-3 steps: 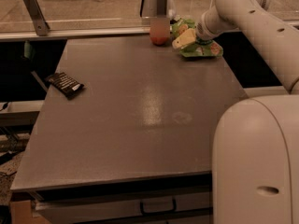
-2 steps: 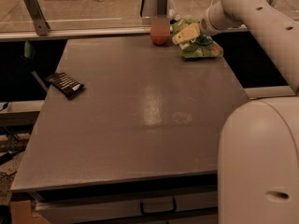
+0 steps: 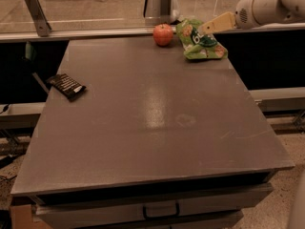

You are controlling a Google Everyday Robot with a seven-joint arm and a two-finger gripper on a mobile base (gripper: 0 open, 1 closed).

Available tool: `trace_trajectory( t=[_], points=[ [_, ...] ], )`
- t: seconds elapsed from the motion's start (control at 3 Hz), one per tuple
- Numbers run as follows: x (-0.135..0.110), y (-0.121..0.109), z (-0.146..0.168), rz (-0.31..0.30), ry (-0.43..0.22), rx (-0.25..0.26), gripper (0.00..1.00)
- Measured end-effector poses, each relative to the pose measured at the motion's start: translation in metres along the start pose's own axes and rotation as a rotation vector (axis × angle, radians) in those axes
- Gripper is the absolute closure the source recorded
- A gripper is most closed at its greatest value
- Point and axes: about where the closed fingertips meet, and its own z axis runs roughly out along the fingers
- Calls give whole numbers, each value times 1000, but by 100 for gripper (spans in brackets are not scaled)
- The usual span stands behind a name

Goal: Move green rice chip bag near apple

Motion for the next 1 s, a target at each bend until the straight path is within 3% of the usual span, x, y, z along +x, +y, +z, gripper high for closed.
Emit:
trace_trajectory(
  t=[0.33, 0.67, 1.0],
  points=[
    [1, 22, -69, -9, -105, -143, 0],
    [-8, 51, -146, -70, -252, -234, 0],
    [-23, 83, -204, -124, -397, -252, 0]
  ],
)
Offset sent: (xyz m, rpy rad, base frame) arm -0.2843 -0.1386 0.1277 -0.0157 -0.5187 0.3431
